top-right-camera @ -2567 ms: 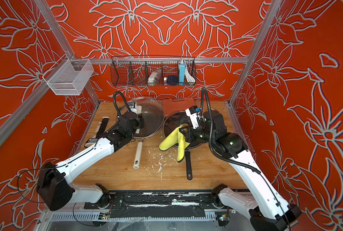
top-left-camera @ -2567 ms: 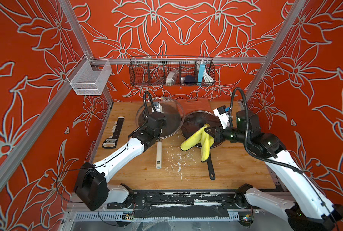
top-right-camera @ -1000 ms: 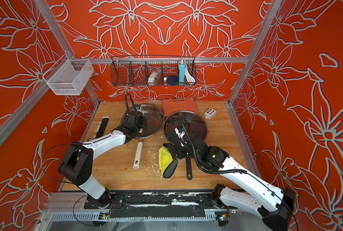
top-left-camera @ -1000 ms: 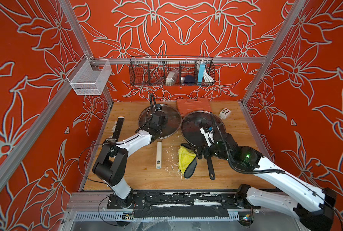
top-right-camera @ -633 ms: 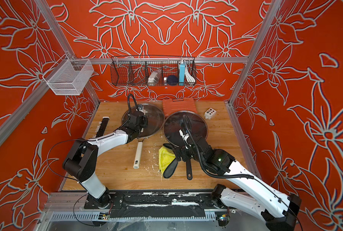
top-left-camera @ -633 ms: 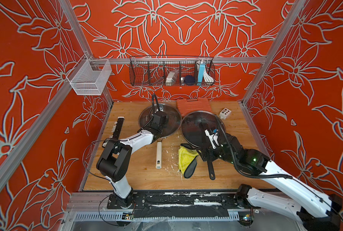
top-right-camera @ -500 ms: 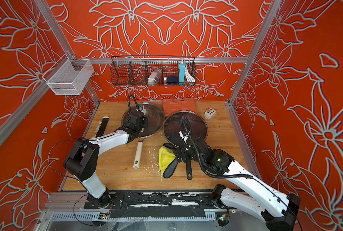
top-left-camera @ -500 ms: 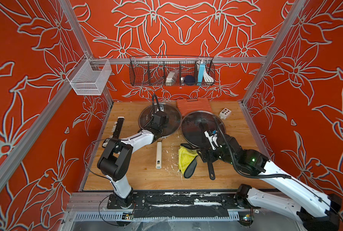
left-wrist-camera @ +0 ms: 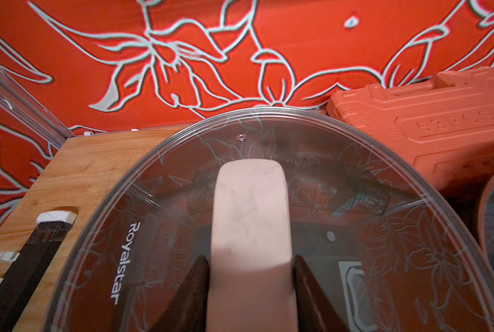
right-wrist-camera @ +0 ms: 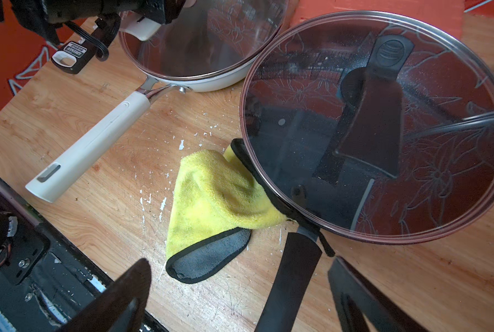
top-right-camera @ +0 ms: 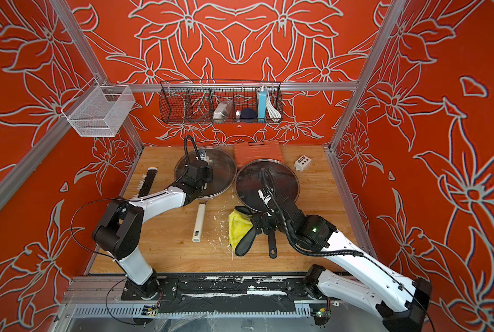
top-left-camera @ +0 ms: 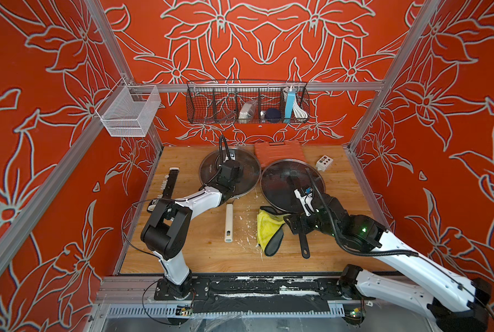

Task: Wipe the pot lid with a cloth
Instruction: Place the pot lid on the cooking pot.

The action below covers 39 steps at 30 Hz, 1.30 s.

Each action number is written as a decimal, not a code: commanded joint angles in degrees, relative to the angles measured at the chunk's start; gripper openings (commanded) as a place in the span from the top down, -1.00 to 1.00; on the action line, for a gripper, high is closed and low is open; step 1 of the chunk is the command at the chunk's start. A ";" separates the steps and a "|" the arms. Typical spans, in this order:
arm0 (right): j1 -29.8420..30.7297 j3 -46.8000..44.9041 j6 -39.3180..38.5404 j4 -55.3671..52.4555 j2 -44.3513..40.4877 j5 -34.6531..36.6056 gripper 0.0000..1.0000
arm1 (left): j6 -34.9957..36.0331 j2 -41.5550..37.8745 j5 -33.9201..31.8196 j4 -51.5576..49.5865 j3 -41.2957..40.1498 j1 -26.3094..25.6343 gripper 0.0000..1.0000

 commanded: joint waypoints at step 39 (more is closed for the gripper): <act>-1.66 -1.79 -0.59 -1.19 -0.36 1.63 -0.95 | -4.46 -3.39 2.43 6.59 1.13 0.70 -0.51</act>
